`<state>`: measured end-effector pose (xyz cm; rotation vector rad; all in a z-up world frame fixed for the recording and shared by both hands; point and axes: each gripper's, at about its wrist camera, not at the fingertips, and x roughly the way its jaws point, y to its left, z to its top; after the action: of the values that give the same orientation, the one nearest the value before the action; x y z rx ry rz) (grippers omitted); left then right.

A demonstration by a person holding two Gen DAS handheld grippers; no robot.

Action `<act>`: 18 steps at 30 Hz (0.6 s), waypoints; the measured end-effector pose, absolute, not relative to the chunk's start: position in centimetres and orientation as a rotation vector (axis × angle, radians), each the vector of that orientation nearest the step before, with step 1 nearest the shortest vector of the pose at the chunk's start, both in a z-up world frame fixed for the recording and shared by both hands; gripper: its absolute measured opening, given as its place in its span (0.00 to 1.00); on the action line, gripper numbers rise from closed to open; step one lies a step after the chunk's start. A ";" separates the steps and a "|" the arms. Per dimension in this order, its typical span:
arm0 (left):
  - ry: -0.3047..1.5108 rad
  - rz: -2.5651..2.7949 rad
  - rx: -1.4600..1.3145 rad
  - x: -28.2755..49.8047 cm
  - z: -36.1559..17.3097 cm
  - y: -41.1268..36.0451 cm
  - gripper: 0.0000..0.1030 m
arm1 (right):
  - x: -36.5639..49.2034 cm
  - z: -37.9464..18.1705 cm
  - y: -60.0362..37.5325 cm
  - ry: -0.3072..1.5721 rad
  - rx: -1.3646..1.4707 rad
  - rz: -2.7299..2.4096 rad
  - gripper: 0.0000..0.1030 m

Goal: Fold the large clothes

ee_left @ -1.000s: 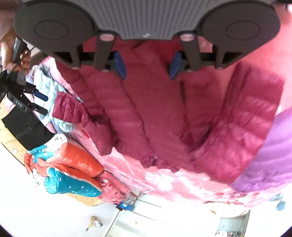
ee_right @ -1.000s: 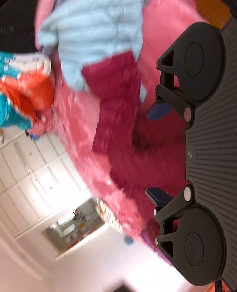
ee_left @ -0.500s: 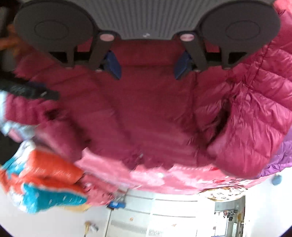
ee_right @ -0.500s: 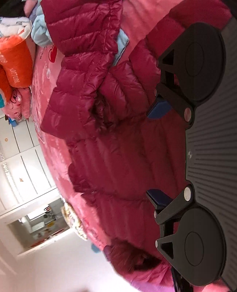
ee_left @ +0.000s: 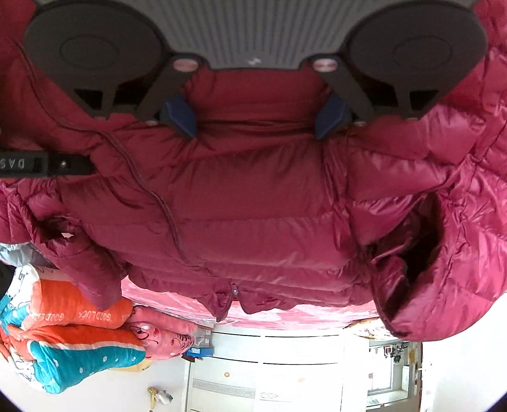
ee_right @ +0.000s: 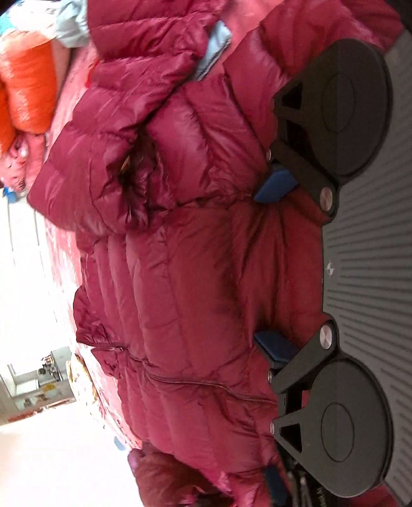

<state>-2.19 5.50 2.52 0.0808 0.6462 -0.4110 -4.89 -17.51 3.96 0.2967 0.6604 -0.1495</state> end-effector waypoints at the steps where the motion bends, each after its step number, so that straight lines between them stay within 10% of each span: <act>1: 0.647 -0.414 0.078 -2.2 2.5 5.5 0.82 | -4.8 4.4 -17.6 0.658 0.295 -0.149 1.00; 18: 0.623 -0.447 0.048 -3.6 9.0 2.8 0.82 | -10.6 11.4 -24.0 0.203 0.471 -0.368 1.00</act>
<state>-3.57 2.76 8.97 0.0477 0.6233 -0.4468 -10.57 -23.97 11.44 0.4712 0.2026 -0.3679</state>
